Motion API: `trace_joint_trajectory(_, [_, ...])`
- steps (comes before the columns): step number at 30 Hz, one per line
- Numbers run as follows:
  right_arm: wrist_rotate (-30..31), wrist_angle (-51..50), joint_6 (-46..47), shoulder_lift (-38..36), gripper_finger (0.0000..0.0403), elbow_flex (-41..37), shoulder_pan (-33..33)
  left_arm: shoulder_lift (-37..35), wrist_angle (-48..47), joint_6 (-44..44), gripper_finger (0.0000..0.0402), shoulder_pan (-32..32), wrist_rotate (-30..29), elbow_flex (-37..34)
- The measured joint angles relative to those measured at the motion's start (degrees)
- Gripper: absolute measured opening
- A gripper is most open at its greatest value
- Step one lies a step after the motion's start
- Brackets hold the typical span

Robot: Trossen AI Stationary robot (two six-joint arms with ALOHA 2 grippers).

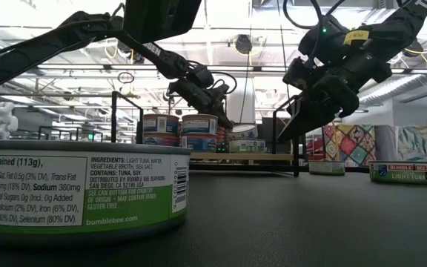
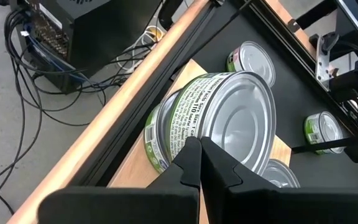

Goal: Stack canned seafood by type on shelf
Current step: Stack the green tuna can on top of the green tuna can on the shelf

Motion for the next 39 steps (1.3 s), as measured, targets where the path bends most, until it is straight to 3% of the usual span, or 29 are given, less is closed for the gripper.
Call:
trace_joint_trajectory(21, [0.0, -0.4, 0.0, 0.0, 0.0, 0.0, 0.0, 0.0, 1.1, 0.9, 0.0043, -0.9, -2.0, 0.3])
trace_joint_trajectory(26, [0.0, -0.4, 0.0, 0.0, 0.0, 0.0, 0.0, 0.0, 0.0, 1.0, 0.0043, -0.9, -2.1, 4.6])
trace_joint_trajectory(34, [0.0, -1.7, 0.9, 0.0, 0.0, 0.0, 0.0, -0.1, -8.8, 1.6, 0.0043, -2.4, -1.3, 17.3])
trace_joint_trajectory(39, [0.3, -5.9, 0.9, -1.5, 0.0, 0.0, 1.0, -4.5, -14.3, 7.0, 0.0043, -5.6, -2.2, 16.9])
